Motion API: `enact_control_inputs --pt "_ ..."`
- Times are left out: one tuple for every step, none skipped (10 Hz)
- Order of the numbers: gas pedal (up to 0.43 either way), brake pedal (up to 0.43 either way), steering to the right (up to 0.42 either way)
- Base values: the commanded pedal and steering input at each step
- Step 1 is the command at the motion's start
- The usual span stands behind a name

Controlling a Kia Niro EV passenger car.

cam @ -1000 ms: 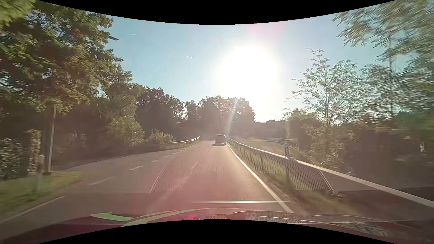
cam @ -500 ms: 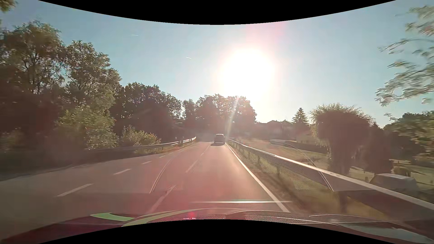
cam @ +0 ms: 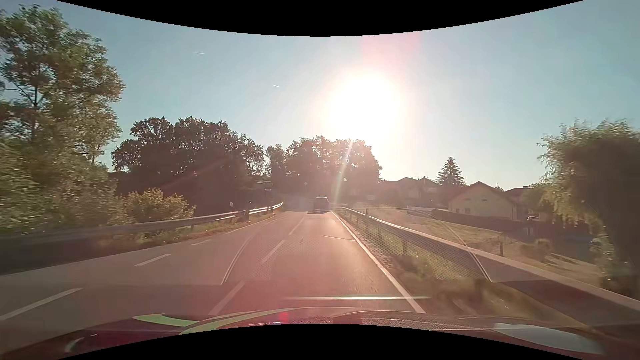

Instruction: Follow the waypoints while adhering to traffic rules and regulations

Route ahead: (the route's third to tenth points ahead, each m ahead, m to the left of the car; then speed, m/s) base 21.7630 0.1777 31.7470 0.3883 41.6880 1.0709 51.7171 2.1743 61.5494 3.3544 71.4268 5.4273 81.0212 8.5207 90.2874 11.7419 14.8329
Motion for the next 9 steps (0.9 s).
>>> enact_control_inputs --pt "0.169 0.000 0.001" --pt "0.169 0.000 0.000" --pt "0.169 0.000 0.001" --pt "0.138 0.000 0.001" --pt "0.098 0.000 0.001" --pt "0.079 0.000 0.001" --pt "0.067 0.000 -0.002" --pt "0.067 0.000 -0.006" --pt "0.067 0.000 -0.009"
